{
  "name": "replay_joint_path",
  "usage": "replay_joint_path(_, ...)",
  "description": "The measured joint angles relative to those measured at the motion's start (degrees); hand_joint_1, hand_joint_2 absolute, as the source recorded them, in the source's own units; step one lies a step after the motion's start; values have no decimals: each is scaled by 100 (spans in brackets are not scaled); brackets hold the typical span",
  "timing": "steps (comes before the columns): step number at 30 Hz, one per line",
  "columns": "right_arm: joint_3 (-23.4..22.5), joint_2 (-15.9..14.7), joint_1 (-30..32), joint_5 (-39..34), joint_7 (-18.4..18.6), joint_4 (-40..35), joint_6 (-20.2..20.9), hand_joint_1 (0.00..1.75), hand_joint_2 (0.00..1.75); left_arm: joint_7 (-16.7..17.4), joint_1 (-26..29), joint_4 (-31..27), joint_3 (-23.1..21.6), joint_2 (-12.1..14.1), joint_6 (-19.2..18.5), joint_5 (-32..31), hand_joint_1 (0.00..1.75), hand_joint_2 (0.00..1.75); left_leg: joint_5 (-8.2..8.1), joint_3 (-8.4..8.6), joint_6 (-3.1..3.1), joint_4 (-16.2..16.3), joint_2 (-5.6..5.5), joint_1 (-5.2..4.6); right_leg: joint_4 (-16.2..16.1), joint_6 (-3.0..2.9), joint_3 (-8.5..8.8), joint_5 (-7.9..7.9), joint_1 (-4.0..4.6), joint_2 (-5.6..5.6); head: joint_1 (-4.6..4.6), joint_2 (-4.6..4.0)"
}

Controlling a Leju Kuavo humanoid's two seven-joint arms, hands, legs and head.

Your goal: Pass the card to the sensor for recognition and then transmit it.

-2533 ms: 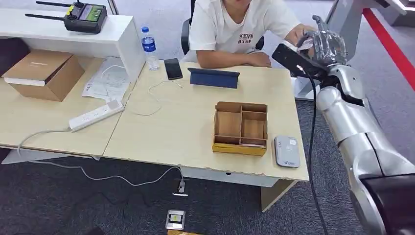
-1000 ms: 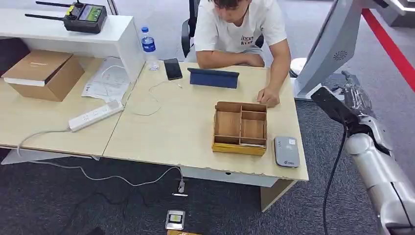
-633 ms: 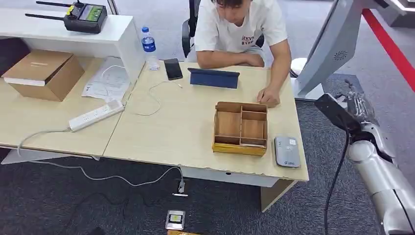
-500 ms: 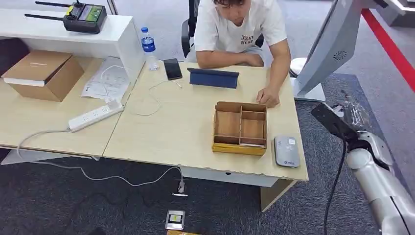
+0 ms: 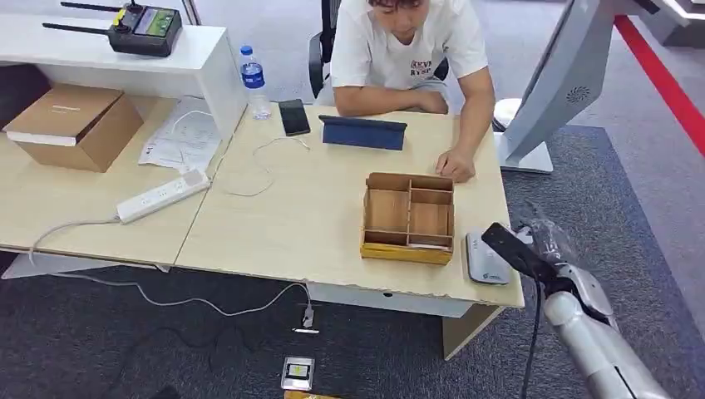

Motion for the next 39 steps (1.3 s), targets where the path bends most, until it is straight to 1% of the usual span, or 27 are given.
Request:
replay_joint_path(11, 0, 77, 131, 26, 24, 2, 7, 175, 175, 15, 4, 0, 0, 0, 17, -31, 0, 0, 1, 1, -1, 0, 1, 1, 0, 0, 0, 0, 1, 0, -2, 0)
replay_joint_path(20, 37, 276, 226, 155, 59, 0, 33, 175, 175, -4, 3, 0, 2, -2, 48, -39, 0, 0, 0, 1, -1, 0, 1, 1, 0, -1, -2, 0, 1, 1, 0, 0)
replay_joint_path(39, 46, 420, 423, 254, 37, 109, 107, 175, 175, -72, 13, 0, 0, 0, 63, -131, 0, 0, 0, 7, -1, 0, 3, 1, 0, -1, 2, -1, 1, 2, -2, 0)
